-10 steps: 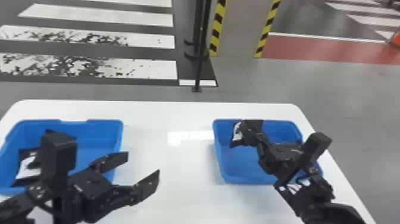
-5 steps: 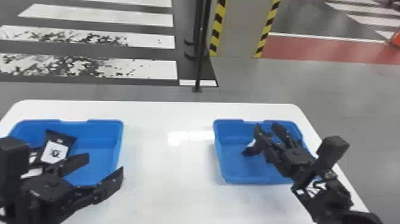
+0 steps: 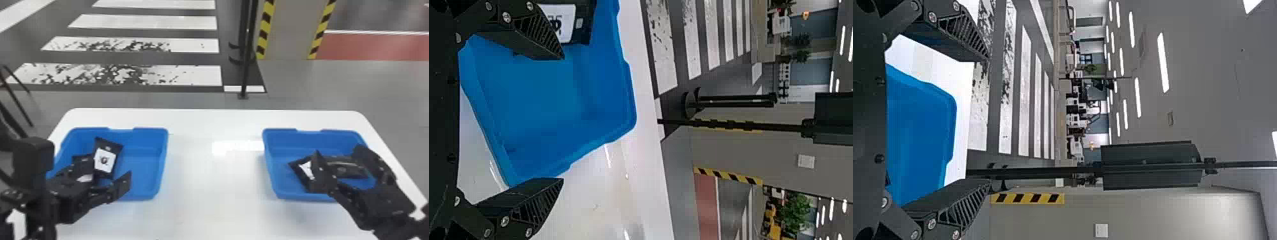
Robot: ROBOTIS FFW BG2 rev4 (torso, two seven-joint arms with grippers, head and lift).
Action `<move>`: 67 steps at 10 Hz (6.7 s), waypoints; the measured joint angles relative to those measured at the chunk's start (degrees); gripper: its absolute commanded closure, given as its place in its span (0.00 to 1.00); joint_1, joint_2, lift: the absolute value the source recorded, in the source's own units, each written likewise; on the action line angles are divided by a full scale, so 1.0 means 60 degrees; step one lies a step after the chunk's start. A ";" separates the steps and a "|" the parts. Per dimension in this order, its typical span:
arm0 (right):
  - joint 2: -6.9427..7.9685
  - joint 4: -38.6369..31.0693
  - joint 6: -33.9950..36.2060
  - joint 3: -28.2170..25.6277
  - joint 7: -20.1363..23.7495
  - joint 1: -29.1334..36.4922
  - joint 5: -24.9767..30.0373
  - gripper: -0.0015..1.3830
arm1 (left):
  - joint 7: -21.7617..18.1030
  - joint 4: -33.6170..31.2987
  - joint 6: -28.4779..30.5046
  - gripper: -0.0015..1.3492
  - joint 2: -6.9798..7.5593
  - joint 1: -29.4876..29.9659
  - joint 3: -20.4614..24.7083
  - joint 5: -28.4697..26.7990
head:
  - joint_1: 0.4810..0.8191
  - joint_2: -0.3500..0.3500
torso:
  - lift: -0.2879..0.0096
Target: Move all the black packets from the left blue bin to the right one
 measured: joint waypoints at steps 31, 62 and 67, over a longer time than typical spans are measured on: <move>-0.0543 0.0472 0.1703 0.1941 0.1428 -0.0727 -0.3398 0.14 | 0.0049 0.1929 0.0186 0.90 0.0617 -0.2882 -0.4159 0.2225 | 0.63 0.37 | 0.50; -0.0043 0.0313 0.1509 -0.0594 0.0062 -0.0131 -0.0340 0.10 | 0.0535 0.1952 0.1007 0.15 0.0097 -0.1582 0.0837 0.0482 | 0.63 0.60 | 0.50; -0.0015 -0.0433 0.1930 -0.0107 0.0248 0.1029 -0.1135 0.11 | 0.0990 0.3577 0.1939 0.15 0.0135 -0.3048 0.0954 -0.0617 | 0.63 0.80 | 0.50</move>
